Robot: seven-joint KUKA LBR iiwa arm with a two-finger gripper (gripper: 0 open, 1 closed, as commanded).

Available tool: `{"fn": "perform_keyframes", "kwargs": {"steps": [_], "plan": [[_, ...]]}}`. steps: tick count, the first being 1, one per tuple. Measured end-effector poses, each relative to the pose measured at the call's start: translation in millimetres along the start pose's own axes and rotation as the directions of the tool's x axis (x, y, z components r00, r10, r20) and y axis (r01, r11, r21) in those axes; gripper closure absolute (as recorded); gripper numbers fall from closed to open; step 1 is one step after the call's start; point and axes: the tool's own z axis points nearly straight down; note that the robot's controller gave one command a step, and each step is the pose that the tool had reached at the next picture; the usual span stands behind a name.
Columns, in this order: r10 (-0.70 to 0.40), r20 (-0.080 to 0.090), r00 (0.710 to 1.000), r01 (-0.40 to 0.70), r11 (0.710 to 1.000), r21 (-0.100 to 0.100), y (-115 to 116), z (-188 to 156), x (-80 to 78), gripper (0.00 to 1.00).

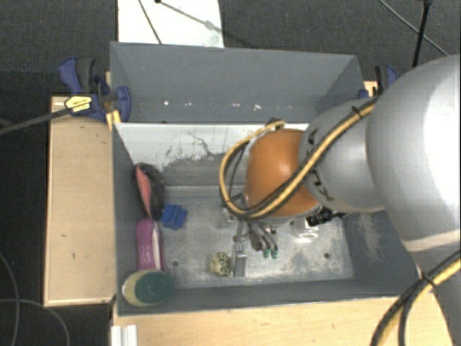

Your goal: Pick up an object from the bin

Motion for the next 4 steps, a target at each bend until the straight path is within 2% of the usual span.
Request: {"fn": "perform_keyframes", "kwargs": {"steps": [1,2,3,4], "plan": [[-0.169,0.006,0.986,0.169,0.986,0.001,27.0,-3.2,26.3,0.0],[-0.338,0.012,0.941,0.338,0.941,0.004,40.1,-4.2,32.5,0.0],[-0.333,0.006,0.943,0.333,0.943,0.002,40.2,-2.6,35.1,1.0],[-0.33,0.017,0.944,0.33,0.944,0.003,50.3,-152.9,15.1,1.0]]}}
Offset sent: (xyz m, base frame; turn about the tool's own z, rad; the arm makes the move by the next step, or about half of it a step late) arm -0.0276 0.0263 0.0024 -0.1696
